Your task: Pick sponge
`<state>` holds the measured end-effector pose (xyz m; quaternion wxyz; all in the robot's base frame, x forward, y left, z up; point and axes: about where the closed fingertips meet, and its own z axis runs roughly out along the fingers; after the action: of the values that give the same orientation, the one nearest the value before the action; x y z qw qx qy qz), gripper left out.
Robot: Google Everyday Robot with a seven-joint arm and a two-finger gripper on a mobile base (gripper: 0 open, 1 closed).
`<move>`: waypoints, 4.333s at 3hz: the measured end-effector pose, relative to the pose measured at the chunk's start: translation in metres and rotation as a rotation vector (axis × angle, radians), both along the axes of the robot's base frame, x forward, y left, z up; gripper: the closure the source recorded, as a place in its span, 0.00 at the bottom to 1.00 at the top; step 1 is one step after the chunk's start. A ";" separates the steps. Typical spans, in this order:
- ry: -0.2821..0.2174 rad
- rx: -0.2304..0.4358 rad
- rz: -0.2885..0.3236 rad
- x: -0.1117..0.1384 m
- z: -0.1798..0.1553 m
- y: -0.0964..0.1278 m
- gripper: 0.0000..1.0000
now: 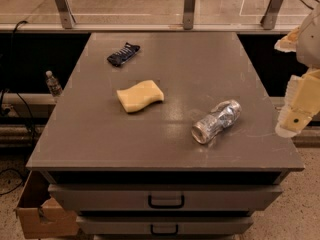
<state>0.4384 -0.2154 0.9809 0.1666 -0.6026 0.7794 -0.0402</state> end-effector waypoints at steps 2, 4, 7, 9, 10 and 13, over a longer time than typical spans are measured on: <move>0.021 0.000 0.100 0.030 -0.017 0.033 0.00; 0.068 0.014 0.488 0.102 -0.072 0.159 0.00; 0.111 0.030 0.736 0.149 -0.127 0.260 0.00; 0.143 0.053 0.757 0.158 -0.147 0.281 0.41; 0.117 0.052 0.750 0.166 -0.136 0.281 0.64; -0.017 0.083 0.735 0.201 -0.074 0.266 1.00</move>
Offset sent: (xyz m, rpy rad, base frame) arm 0.0831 0.0891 -0.0519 -0.0009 0.0788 0.2866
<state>0.6394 0.0510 0.9072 0.2007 -0.8346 0.5106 0.0487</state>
